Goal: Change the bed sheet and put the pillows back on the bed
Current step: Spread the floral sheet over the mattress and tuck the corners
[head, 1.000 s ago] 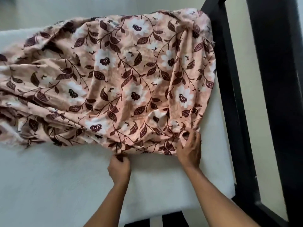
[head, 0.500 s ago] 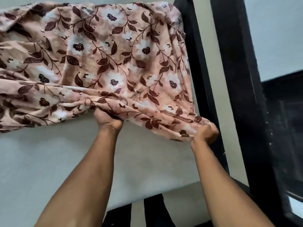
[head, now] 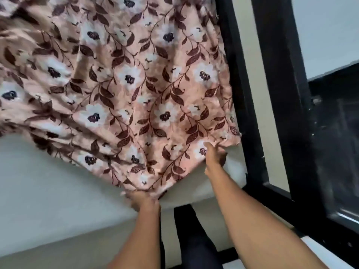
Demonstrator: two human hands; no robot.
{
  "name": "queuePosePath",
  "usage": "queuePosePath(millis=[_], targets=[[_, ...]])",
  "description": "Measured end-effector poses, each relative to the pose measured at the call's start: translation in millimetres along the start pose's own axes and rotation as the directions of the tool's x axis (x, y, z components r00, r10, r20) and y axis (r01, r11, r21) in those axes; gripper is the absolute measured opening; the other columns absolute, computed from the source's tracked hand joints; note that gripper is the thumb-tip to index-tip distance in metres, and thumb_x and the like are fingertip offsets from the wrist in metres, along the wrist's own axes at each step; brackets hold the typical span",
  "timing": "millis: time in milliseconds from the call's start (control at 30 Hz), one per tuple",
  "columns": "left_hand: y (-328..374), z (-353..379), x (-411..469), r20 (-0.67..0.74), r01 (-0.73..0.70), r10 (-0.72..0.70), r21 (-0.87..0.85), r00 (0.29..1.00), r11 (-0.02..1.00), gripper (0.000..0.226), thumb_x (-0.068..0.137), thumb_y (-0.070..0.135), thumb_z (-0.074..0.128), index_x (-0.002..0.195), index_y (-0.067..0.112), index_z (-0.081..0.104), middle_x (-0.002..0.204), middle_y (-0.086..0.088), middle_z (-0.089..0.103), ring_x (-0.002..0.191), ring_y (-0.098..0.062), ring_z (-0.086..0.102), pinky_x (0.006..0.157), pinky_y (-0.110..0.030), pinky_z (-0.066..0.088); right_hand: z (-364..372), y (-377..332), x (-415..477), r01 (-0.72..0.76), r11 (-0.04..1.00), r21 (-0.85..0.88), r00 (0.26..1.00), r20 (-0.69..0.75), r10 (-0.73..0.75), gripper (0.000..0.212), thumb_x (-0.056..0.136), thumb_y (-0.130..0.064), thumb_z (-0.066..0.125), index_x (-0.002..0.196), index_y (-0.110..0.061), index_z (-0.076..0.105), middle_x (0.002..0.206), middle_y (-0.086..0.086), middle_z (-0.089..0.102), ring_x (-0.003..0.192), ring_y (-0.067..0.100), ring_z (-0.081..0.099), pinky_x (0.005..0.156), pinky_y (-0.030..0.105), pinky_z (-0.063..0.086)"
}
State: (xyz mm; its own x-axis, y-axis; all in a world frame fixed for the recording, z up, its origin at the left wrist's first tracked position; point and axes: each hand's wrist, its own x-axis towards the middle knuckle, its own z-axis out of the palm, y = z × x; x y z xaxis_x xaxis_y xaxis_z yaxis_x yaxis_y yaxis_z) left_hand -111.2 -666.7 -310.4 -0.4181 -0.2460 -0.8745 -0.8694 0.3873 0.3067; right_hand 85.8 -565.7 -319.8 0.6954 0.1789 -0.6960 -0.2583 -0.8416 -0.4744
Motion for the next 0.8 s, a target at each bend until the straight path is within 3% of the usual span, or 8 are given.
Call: queuePosePath(millis=[100, 200, 300, 367, 500, 567, 667, 800], targets=[[-5.5, -2.4, -4.2, 0.178, -0.050, 0.055, -0.035, 0.982, 0.998, 0.061, 0.085, 0.057, 0.069, 0.117, 0.006, 0.071, 0.111, -0.013, 0.074, 0.097, -0.032, 0.073, 0.086, -0.054, 0.059, 4.0, 7.3, 9.5, -0.020, 0.999, 0.031, 0.992, 0.128, 0.016, 0.085, 0.035, -0.035, 0.083, 0.113, -0.007, 0.065, 0.110, 0.012, 0.074, 0.092, 0.027, 0.070, 0.084, 0.041, 0.061], [-12.9, -13.1, 8.9, 0.249, -0.131, 0.090, 0.155, 0.964, 0.979, 0.061, 0.060, 0.020, 0.086, 0.114, -0.003, 0.070, 0.110, -0.018, 0.074, 0.090, -0.032, 0.074, 0.082, -0.053, 0.061, -7.5, 6.9, 4.4, -0.037, 0.992, 0.121, 0.981, 0.195, 0.013, 0.063, 0.046, -0.020, 0.081, 0.107, -0.003, 0.074, 0.101, 0.010, 0.077, 0.084, 0.026, 0.072, 0.070, 0.038, 0.061], [-22.9, -40.2, 7.8, 0.036, -0.205, 0.230, 0.602, 0.972, 0.772, 0.032, 0.074, 0.025, 0.077, 0.095, 0.002, 0.068, 0.097, -0.013, 0.073, 0.085, -0.035, 0.070, 0.080, -0.048, 0.061, -41.7, 17.7, -0.1, 0.025, 0.989, 0.146, 0.995, -0.095, -0.011, 0.036, 0.072, -0.014, 0.074, 0.106, -0.002, 0.075, 0.093, 0.010, 0.073, 0.081, 0.026, 0.068, 0.064, 0.030, 0.051], [-29.7, -60.1, 3.0, -0.057, -0.157, 0.302, 0.754, 0.952, 0.638, 0.037, 0.085, 0.034, 0.065, 0.100, 0.001, 0.068, 0.101, -0.018, 0.070, 0.092, -0.041, 0.068, 0.080, -0.040, 0.056, -64.9, 31.1, -7.0, 0.083, 0.992, 0.098, 0.939, -0.340, -0.045, 0.030, 0.079, -0.023, 0.072, 0.102, -0.005, 0.073, 0.097, 0.013, 0.075, 0.086, 0.031, 0.069, 0.069, 0.032, 0.051], [-60.6, -85.7, 44.0, 0.051, -0.067, 0.044, 0.853, 0.998, 0.518, 0.059, 0.056, 0.032, 0.072, 0.103, -0.005, 0.069, 0.093, -0.018, 0.073, 0.082, -0.035, 0.073, 0.072, -0.036, 0.059, -92.7, 57.6, -22.4, 0.098, 0.995, 0.013, 0.856, -0.511, -0.078, 0.019, 0.085, -0.008, 0.056, 0.097, -0.011, 0.069, 0.104, 0.018, 0.074, 0.096, 0.037, 0.068, 0.074, 0.039, 0.048], [-79.2, -89.9, 86.8, 0.103, -0.115, 0.050, 0.874, 0.993, 0.473, 0.066, 0.051, 0.031, 0.076, 0.106, -0.005, 0.068, 0.091, -0.018, 0.072, 0.074, -0.031, 0.070, 0.064, -0.035, 0.058, -104.6, 72.2, -26.6, 0.135, 0.987, -0.088, 0.860, -0.485, -0.161, 0.022, 0.083, -0.004, 0.054, 0.096, -0.015, 0.068, 0.102, 0.018, 0.074, 0.096, 0.041, 0.068, 0.074, 0.043, 0.050], [-50.7, -78.2, 17.9, 0.212, -0.242, 0.202, 0.961, 0.956, 0.137, 0.062, 0.071, 0.048, 0.069, 0.112, 0.001, 0.068, 0.108, -0.018, 0.071, 0.096, -0.035, 0.069, 0.082, -0.039, 0.057, -110.7, 89.6, -28.4, 0.130, 0.973, -0.189, 0.922, -0.339, -0.189, 0.019, 0.089, -0.011, 0.064, 0.106, -0.017, 0.067, 0.110, 0.017, 0.073, 0.102, 0.040, 0.068, 0.079, 0.043, 0.051], [-35.0, -38.1, -43.1, 0.604, -0.565, 0.401, 0.794, 0.689, -0.225, 0.036, 0.093, 0.044, 0.056, 0.084, 0.010, 0.061, 0.083, -0.008, 0.065, 0.085, -0.033, 0.065, 0.070, -0.034, 0.047, -99.0, 86.4, -18.9, -0.033, 0.991, -0.128, 0.977, -0.213, 0.005, 0.054, 0.088, -0.042, 0.072, 0.127, -0.006, 0.059, 0.125, 0.020, 0.068, 0.113, 0.039, 0.064, 0.087, 0.039, 0.050]])
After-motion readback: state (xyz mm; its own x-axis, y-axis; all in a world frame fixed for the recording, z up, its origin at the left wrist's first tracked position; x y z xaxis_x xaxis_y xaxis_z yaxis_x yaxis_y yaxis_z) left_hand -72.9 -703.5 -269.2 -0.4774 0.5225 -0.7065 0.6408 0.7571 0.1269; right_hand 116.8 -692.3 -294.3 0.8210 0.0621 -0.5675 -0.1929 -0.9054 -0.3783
